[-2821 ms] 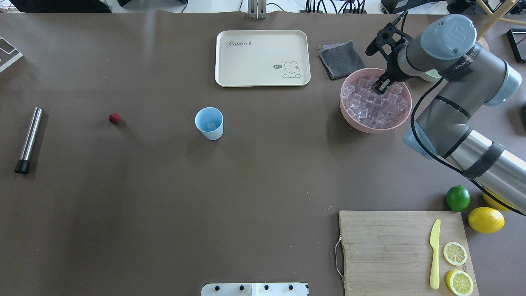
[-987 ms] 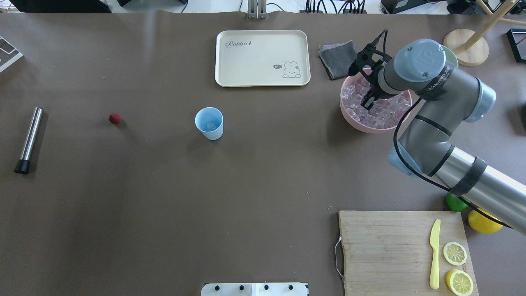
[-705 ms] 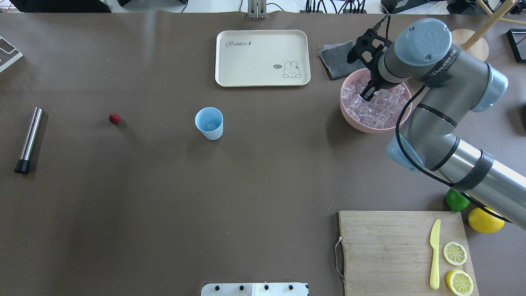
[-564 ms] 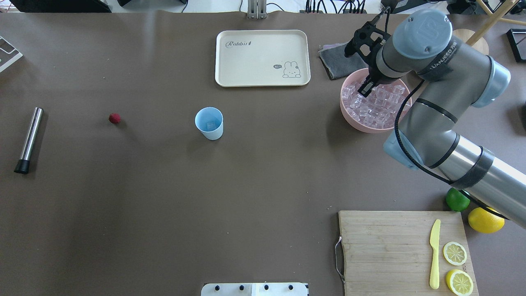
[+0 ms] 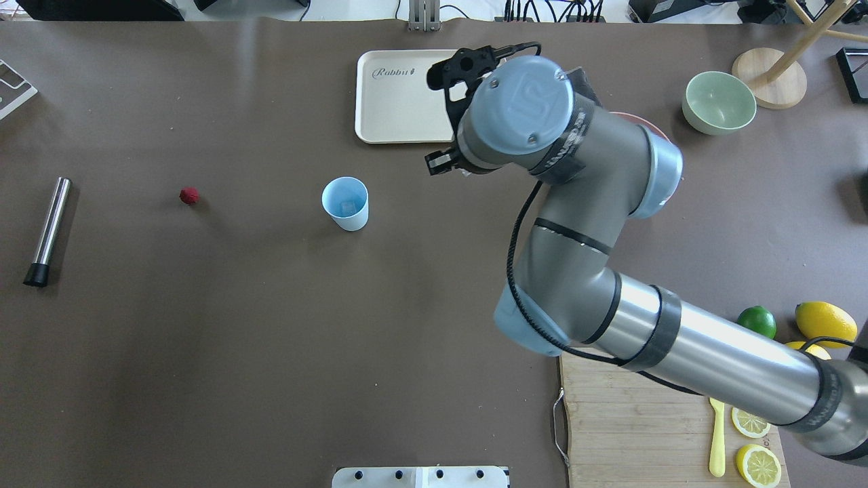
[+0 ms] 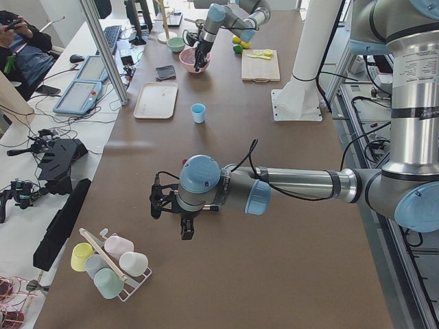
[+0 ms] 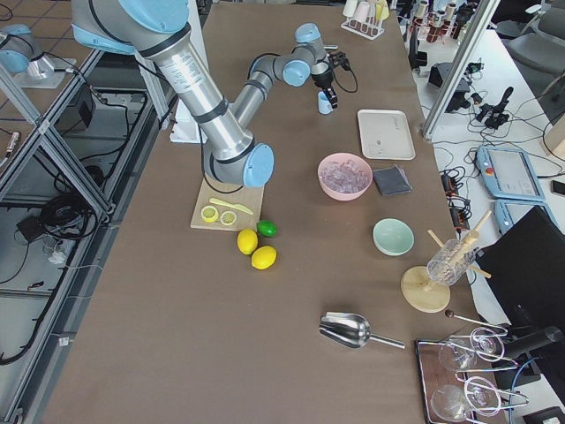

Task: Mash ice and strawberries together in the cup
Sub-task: 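Carry the ice cube to the light-blue cup and release it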

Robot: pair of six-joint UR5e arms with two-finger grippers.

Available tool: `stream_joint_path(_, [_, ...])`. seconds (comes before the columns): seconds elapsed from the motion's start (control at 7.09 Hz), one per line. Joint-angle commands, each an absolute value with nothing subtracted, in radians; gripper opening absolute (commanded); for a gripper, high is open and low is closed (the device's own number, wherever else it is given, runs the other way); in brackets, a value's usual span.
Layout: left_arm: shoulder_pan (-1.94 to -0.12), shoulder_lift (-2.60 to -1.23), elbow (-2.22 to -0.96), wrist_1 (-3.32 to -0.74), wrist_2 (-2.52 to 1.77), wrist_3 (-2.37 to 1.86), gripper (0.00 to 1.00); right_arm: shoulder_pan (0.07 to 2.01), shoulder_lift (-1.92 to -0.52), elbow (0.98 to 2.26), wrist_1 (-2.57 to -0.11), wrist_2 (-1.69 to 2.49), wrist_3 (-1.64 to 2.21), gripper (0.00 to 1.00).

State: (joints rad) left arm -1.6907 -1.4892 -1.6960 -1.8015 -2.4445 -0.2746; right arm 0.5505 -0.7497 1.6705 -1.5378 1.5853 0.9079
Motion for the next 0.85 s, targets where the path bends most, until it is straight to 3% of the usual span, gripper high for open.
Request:
stream_joint_path(0.0, [-1.690, -1.489, -1.692, -1.801, -2.444, -0.275, 0.98, 0.376, -0.527, 1.495, -1.537, 1.366, 1.150, 0.03])
stream_joint_path(0.71, [-1.690, -1.489, -1.687, -1.799, -2.444, -0.275, 0.98, 0.364, -0.534, 1.339, -1.322, 1.235, 1.151, 0.05])
